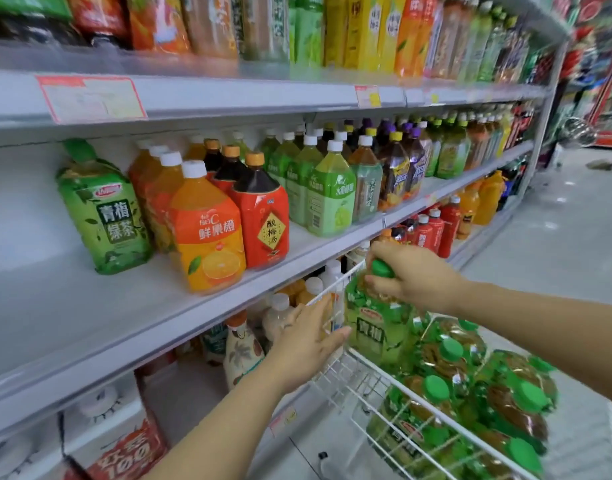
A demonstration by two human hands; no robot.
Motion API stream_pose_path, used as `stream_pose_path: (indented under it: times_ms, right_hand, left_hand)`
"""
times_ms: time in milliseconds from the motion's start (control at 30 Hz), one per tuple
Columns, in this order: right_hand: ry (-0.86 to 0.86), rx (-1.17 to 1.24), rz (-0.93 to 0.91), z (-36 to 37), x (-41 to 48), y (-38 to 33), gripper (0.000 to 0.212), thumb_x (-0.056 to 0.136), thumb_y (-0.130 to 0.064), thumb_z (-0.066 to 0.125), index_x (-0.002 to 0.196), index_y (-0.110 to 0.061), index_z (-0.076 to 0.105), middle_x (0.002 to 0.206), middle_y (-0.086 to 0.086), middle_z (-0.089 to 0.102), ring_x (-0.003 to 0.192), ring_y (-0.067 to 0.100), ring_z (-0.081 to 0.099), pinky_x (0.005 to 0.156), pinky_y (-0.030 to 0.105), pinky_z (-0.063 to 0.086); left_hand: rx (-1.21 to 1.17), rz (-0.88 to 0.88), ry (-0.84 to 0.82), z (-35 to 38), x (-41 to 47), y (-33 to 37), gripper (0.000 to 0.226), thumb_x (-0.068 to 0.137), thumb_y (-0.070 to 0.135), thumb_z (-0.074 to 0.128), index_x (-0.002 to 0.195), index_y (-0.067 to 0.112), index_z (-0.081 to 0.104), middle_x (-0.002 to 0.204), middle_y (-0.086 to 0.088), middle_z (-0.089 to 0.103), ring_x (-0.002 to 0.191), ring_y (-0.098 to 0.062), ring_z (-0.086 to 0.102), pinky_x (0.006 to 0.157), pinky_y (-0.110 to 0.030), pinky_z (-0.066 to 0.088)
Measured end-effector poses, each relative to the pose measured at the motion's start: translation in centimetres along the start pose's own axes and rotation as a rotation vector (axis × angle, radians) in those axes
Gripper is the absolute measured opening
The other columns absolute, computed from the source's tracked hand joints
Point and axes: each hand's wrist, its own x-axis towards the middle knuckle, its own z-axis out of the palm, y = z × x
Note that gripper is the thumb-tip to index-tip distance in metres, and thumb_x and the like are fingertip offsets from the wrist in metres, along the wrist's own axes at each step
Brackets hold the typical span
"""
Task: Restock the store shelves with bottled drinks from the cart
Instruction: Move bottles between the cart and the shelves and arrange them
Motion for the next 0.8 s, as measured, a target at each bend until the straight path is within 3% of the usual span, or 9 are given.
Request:
stream_pose_path:
  times_ms: [133,233,300,400,500,667,733,800]
  right_hand:
    - [0.105,0.059,-0.127,-5.8,1.5,-3.2,0.016,0.087,-0.032,0.061,0.09,-0.018,0.053,0.074,-0.015,0.048,0.065,-0.003,0.046,0.057,0.013,0.033]
    - [0.152,0.156,-0.179,-8.3,3.0,-6.2,0.014,0.087,-0.029,0.061,0.091,-0.018,0.054,0.074,-0.016,0.049,0.063,-0.002,0.047,0.056,0.015,0.032]
    - [0.166,0.275,-0.233,-8.9,3.7,-8.6,0.011,0.088,-0.026,0.06,0.089,-0.019,0.052,0.074,-0.011,0.052,0.062,0.002,0.047,0.056,0.015,0.036]
    - [0.166,0.329,-0.357,-8.4,5.1,-12.6,0.01,0.089,-0.026,0.059,0.089,-0.019,0.051,0.076,-0.005,0.053,0.065,0.008,0.046,0.058,0.016,0.037]
    - [0.185,0.348,-0.468,-6.9,7.3,-15.5,0.019,0.089,-0.032,0.058,0.099,-0.016,0.056,0.086,-0.002,0.058,0.073,0.008,0.05,0.066,0.016,0.039]
    - [0.261,0.488,-0.378,-3.5,11.4,-16.6,0.048,0.09,-0.051,0.04,0.123,-0.021,0.056,0.107,-0.011,0.06,0.1,0.001,0.054,0.087,0.019,0.04]
    - [0.276,0.445,-0.246,-1.4,13.5,-15.5,0.046,0.09,-0.048,0.046,0.13,-0.026,0.051,0.12,-0.003,0.053,0.117,0.012,0.048,0.099,0.025,0.037]
    - [0.187,0.341,-0.138,0.6,15.3,-14.7,0.057,0.087,-0.042,0.058,0.139,-0.031,0.039,0.134,0.009,0.043,0.128,0.024,0.039,0.107,0.033,0.032]
  left_hand:
    - [-0.349,0.113,0.157,-4.1,-1.2,3.9,0.094,0.072,0.061,0.061,0.147,0.039,0.008,0.148,0.022,0.021,0.136,0.001,0.021,0.11,-0.028,0.023]
    - [-0.348,0.151,0.216,-7.4,-2.6,4.8,0.101,0.067,0.055,0.074,0.142,0.05,0.006,0.145,0.025,0.026,0.131,0.004,0.03,0.109,-0.03,0.029]
    - [-0.346,0.183,0.271,-9.4,-3.8,4.1,0.106,0.063,0.049,0.079,0.143,0.046,0.01,0.139,0.022,0.041,0.123,0.006,0.043,0.105,-0.028,0.039]
    - [-0.366,0.207,0.385,-11.8,-6.2,1.8,0.101,0.053,0.048,0.081,0.138,0.042,0.027,0.123,0.023,0.056,0.11,0.009,0.054,0.09,-0.019,0.045]
    - [-0.449,0.188,0.542,-13.4,-8.7,-0.4,0.09,0.046,0.043,0.081,0.124,0.048,0.036,0.12,0.021,0.057,0.108,0.007,0.056,0.084,-0.009,0.044]
    - [-0.405,0.099,0.781,-16.7,-10.5,-3.3,0.094,0.048,0.031,0.085,0.123,0.049,0.032,0.127,0.022,0.049,0.113,0.01,0.05,0.091,-0.006,0.041]
    - [-0.359,0.062,0.831,-18.0,-10.5,-4.6,0.1,0.052,0.027,0.089,0.13,0.044,0.03,0.13,0.019,0.049,0.116,0.007,0.049,0.098,-0.014,0.04]
    - [-0.334,0.015,0.867,-19.0,-10.1,-5.9,0.102,0.055,0.021,0.09,0.136,0.035,0.029,0.132,0.013,0.05,0.118,0.001,0.05,0.101,-0.022,0.04]
